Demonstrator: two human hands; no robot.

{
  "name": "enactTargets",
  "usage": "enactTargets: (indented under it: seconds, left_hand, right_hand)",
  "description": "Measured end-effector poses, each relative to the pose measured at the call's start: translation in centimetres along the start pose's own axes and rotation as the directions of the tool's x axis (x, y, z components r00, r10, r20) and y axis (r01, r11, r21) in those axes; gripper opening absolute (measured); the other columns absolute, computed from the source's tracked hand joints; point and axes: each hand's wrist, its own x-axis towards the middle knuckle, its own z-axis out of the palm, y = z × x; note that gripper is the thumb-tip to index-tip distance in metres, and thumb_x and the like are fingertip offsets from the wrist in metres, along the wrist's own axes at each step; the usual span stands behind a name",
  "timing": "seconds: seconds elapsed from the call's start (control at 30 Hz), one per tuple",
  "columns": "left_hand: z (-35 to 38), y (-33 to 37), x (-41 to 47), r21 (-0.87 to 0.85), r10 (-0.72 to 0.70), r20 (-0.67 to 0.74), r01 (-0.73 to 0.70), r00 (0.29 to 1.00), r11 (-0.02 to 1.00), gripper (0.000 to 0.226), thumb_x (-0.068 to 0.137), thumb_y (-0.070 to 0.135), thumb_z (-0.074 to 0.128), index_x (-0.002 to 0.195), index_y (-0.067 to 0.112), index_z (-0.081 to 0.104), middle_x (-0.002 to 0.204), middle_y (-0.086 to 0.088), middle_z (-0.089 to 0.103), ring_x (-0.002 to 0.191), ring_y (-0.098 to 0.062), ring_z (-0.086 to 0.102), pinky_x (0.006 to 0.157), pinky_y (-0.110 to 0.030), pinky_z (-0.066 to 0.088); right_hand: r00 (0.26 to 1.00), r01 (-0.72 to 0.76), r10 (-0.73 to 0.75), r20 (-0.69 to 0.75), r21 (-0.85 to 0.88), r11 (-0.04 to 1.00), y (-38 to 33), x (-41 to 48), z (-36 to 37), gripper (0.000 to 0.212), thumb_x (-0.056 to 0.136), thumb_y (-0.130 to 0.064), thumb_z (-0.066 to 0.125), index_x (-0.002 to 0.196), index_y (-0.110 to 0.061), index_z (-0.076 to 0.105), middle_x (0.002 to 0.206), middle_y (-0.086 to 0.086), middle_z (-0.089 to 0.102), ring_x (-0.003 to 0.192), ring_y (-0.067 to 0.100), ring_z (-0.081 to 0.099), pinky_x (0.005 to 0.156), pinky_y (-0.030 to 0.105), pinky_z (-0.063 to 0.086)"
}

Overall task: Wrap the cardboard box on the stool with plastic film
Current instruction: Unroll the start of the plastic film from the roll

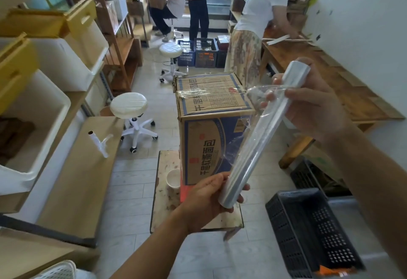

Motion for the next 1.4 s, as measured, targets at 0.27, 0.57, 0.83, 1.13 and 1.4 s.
enactTargets:
  seconds: [0.27, 0.57, 0.83, 1.13, 1.4]
  left_hand:
    - [-1.1, 0.0, -0.2, -0.008, -0.098, 0.231, 0.102, 0.968, 0.995, 0.017, 0.092, 0.014, 0.060, 0.107, 0.005, 0.060, 0.102, -0.012, 0.060, 0.092, -0.021, 0.063, 0.084, -0.033, 0.056]
    - [-2.2, 0.0, -0.9, -0.064, 0.006, 0.174, 0.005, 0.985, 0.998, 0.018, 0.096, 0.024, 0.056, 0.096, 0.007, 0.061, 0.105, -0.014, 0.061, 0.098, -0.025, 0.058, 0.089, -0.045, 0.044]
    - [-2.3, -1.4, -1.3, 0.245, -0.089, 0.142, 0.052, 0.986, 0.968, 0.041, 0.102, 0.015, 0.045, 0.142, 0.016, 0.050, 0.139, -0.013, 0.057, 0.126, -0.036, 0.057, 0.101, -0.052, 0.050]
    - [-1.7, -2.4, -1.4, 0.056, -0.248, 0.226, 0.242, 0.942, 0.969, 0.038, 0.101, 0.019, 0.047, 0.135, 0.001, 0.053, 0.117, -0.014, 0.070, 0.110, -0.028, 0.066, 0.112, -0.059, 0.034]
    - [-3.1, -1.2, -3.0, -0.200, -0.194, 0.208, 0.236, 0.959, 0.951, 0.030, 0.097, 0.008, 0.049, 0.118, 0.007, 0.071, 0.101, -0.010, 0.071, 0.090, -0.021, 0.072, 0.076, -0.031, 0.060]
  right_hand:
    - [0.994, -0.064, 0.084, -0.076, 0.233, 0.970, 0.9, 0.4, 2.4, 0.038, 0.076, 0.005, 0.033, 0.102, -0.020, 0.046, 0.092, 0.004, 0.048, 0.075, 0.021, 0.050, 0.077, 0.041, 0.051]
    - [0.987, -0.034, 0.053, -0.154, 0.125, 0.992, 0.8, -0.2, 2.6, 0.042, 0.072, 0.009, 0.031, 0.100, -0.019, 0.042, 0.087, 0.006, 0.048, 0.067, 0.022, 0.050, 0.068, 0.037, 0.053]
    - [0.978, -0.007, 0.024, -0.209, 0.081, 0.997, 1.2, -1.0, 3.1, 0.040, 0.070, 0.006, 0.037, 0.100, -0.019, 0.041, 0.086, 0.005, 0.051, 0.066, 0.024, 0.051, 0.071, 0.040, 0.051]
    - [0.979, 0.015, 0.018, -0.202, 0.163, 0.986, 1.2, -0.8, 3.7, 0.035, 0.068, 0.004, 0.030, 0.094, -0.019, 0.039, 0.085, 0.004, 0.046, 0.066, 0.022, 0.048, 0.067, 0.035, 0.051]
    - [0.985, -0.036, 0.093, -0.143, 0.359, 0.933, 2.6, 0.4, 4.7, 0.037, 0.054, -0.011, 0.065, 0.087, -0.010, 0.047, 0.074, 0.002, 0.053, 0.070, 0.020, 0.051, 0.073, 0.031, 0.048]
